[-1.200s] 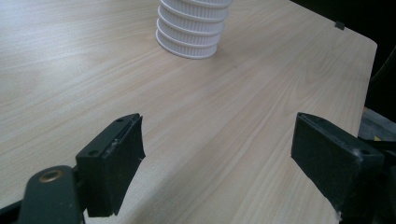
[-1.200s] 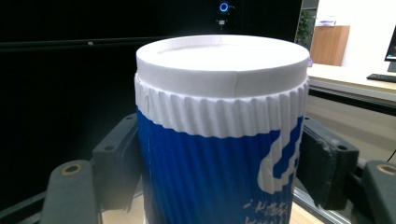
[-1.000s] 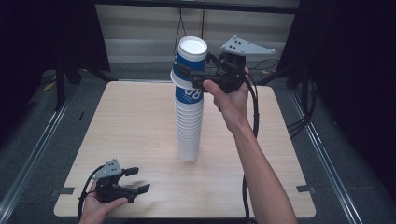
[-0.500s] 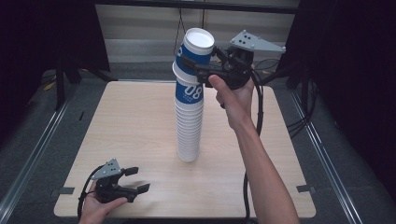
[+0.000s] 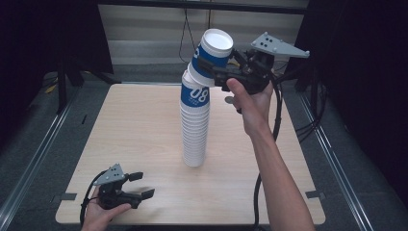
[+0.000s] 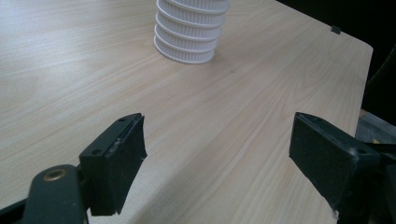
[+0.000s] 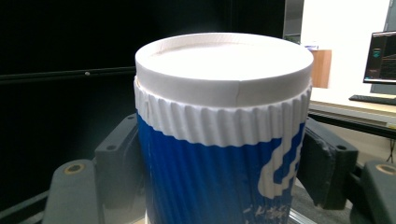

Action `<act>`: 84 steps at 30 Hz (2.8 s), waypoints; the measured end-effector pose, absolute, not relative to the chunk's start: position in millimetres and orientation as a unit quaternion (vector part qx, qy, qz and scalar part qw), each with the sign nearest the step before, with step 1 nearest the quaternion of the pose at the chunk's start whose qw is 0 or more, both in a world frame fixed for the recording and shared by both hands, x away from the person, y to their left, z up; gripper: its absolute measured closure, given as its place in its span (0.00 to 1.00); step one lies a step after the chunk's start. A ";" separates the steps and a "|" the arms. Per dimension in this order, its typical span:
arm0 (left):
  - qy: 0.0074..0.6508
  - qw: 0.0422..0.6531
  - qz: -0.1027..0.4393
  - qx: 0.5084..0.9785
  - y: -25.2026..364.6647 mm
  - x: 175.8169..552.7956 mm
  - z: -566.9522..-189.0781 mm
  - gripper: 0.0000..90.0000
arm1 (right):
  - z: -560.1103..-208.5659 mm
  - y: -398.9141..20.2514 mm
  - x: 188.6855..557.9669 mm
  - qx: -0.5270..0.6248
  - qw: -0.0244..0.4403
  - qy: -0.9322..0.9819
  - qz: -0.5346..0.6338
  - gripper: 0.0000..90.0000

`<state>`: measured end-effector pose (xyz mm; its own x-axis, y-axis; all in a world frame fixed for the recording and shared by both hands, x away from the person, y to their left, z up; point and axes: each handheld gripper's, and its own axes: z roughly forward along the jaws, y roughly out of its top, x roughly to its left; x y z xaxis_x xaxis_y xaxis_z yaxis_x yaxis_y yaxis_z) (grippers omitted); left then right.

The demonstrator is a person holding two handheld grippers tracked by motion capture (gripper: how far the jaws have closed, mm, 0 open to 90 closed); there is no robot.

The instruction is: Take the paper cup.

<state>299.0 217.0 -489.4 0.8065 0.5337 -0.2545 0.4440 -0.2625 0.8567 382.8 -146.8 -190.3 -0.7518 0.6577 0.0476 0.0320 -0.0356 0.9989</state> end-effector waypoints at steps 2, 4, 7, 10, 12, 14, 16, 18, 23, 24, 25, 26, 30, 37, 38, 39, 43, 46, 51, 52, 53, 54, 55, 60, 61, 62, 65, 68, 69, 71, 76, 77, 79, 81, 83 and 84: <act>0.309 0.522 0.043 0.794 216.8 299.0 -489.5 0.20 | -190.6 -151.0 381.1 0.264 0.237 0.652 0.670 0.29; 0.309 0.524 0.043 0.793 216.3 298.9 -489.3 0.20 | -190.6 -157.1 378.6 0.268 0.239 0.650 0.669 0.29; 0.308 0.528 0.043 0.790 216.3 298.4 -488.1 0.20 | -191.5 -165.2 375.0 0.272 0.246 0.650 0.666 0.29; 0.307 0.530 0.043 0.789 216.5 299.1 -487.5 0.20 | -194.3 -174.8 370.0 0.277 0.248 0.644 0.668 0.29; 0.307 0.529 0.042 0.790 216.3 299.2 -487.1 0.20 | -197.5 -180.8 366.0 0.282 0.248 0.641 0.669 0.29; 0.307 0.531 0.039 0.789 215.2 299.4 -485.9 0.20 | -199.6 -184.0 363.4 0.282 0.249 0.641 0.669 0.29; 0.302 0.530 0.041 0.792 212.7 299.1 -485.2 0.20 | -207.0 -194.0 356.6 0.294 0.252 0.640 0.663 0.29; 0.300 0.528 0.042 0.793 210.4 299.4 -484.2 0.20 | -212.0 -200.9 353.1 0.300 0.253 0.642 0.659 0.29; 0.293 0.533 0.047 0.793 206.6 299.4 -479.6 0.19 | -228.9 -210.1 345.4 0.310 0.254 0.653 0.643 0.29; 0.291 0.534 0.046 0.792 205.3 299.6 -478.0 0.19 | -234.0 -212.1 343.7 0.313 0.250 0.652 0.644 0.29; 0.291 0.537 0.044 0.791 204.3 299.5 -477.0 0.19 | -241.0 -214.0 341.8 0.316 0.248 0.654 0.641 0.29; 0.287 0.539 0.045 0.790 201.9 299.5 -474.4 0.20 | -251.2 -215.3 340.0 0.321 0.245 0.659 0.635 0.29; 0.284 0.544 0.044 0.788 198.1 300.1 -471.4 0.20 | -267.7 -216.7 335.7 0.328 0.236 0.665 0.628 0.29; 0.272 0.546 0.044 0.791 186.7 306.9 -462.4 0.20 | -300.2 -215.3 326.4 0.339 0.211 0.674 0.621 0.29; 0.263 0.541 0.045 0.797 182.6 309.3 -459.9 0.20 | -304.4 -213.7 322.6 0.333 0.206 0.676 0.624 0.29; 0.263 0.541 0.045 0.797 182.6 309.3 -459.9 0.20 | -304.4 -213.7 322.6 0.333 0.206 0.676 0.624 0.29; 0.247 0.549 0.045 0.798 174.3 311.6 -454.0 0.23 | -315.6 -209.5 316.6 0.332 0.197 0.681 0.623 0.29; 0.240 0.556 0.043 0.795 164.8 312.0 -449.1 0.22 | -331.7 -204.4 313.7 0.340 0.198 0.692 0.605 0.29; 0.237 0.570 0.045 0.785 153.9 314.4 -442.1 0.19 | -344.0 -206.2 310.4 0.359 0.201 0.691 0.595 0.29; 0.237 0.570 0.045 0.785 153.9 314.4 -442.1 0.19 | -344.0 -206.2 310.4 0.359 0.201 0.691 0.595 0.29; 0.236 0.567 0.043 0.788 151.9 314.7 -440.9 0.19 | -347.3 -205.6 309.3 0.359 0.200 0.695 0.590 0.29; 0.236 0.568 0.044 0.787 149.9 314.9 -439.6 0.19 | -351.0 -205.0 307.7 0.359 0.197 0.696 0.590 0.29; 0.236 0.571 0.045 0.785 148.9 315.1 -438.7 0.19 | -356.1 -203.9 305.6 0.360 0.192 0.700 0.587 0.29; 0.230 0.573 0.047 0.785 144.9 315.5 -434.4 0.19 | -375.8 -198.7 300.6 0.370 0.188 0.704 0.576 0.29; 0.232 0.572 0.057 0.785 144.2 315.3 -433.1 0.19 | -379.0 -198.5 300.1 0.371 0.184 0.701 0.581 0.30; 0.231 0.571 0.061 0.786 142.4 315.2 -431.7 0.19 | -380.5 -198.6 299.9 0.373 0.180 0.697 0.586 0.30; 0.228 0.576 0.055 0.783 141.2 313.4 -428.2 0.18 | -386.6 -191.2 299.0 0.366 0.168 0.706 0.583 0.30; 0.223 0.569 0.063 0.789 140.5 312.3 -426.6 0.18 | -393.2 -184.7 298.1 0.363 0.156 0.712 0.581 0.30; 0.222 0.569 0.066 0.789 140.4 311.3 -426.2 0.18 | -395.9 -181.9 297.9 0.363 0.151 0.713 0.580 0.30; 0.216 0.568 0.061 0.792 139.7 308.4 -426.4 0.18 | -400.7 -176.9 297.1 0.360 0.141 0.714 0.583 0.30; 0.201 0.565 0.052 0.798 136.0 305.5 -428.8 0.18 | -407.8 -166.3 290.6 0.352 0.119 0.718 0.589 0.30; 0.199 0.567 0.049 0.798 135.0 304.8 -429.1 0.18 | -407.5 -163.4 290.0 0.345 0.115 0.720 0.592 0.30; 0.199 0.568 0.044 0.797 133.2 303.5 -429.9 0.18 | -407.6 -161.8 289.9 0.342 0.112 0.721 0.593 0.30; 0.194 0.567 0.042 0.800 131.6 302.6 -431.1 0.18 | -406.6 -157.4 289.5 0.331 0.104 0.723 0.597 0.30; 0.195 0.568 0.039 0.799 129.5 301.6 -433.4 0.18 | -405.9 -156.1 289.1 0.329 0.105 0.725 0.596 0.30; 0.194 0.568 0.033 0.799 128.2 301.0 -435.0 0.18 | -406.0 -153.6 289.2 0.322 0.100 0.728 0.597 0.30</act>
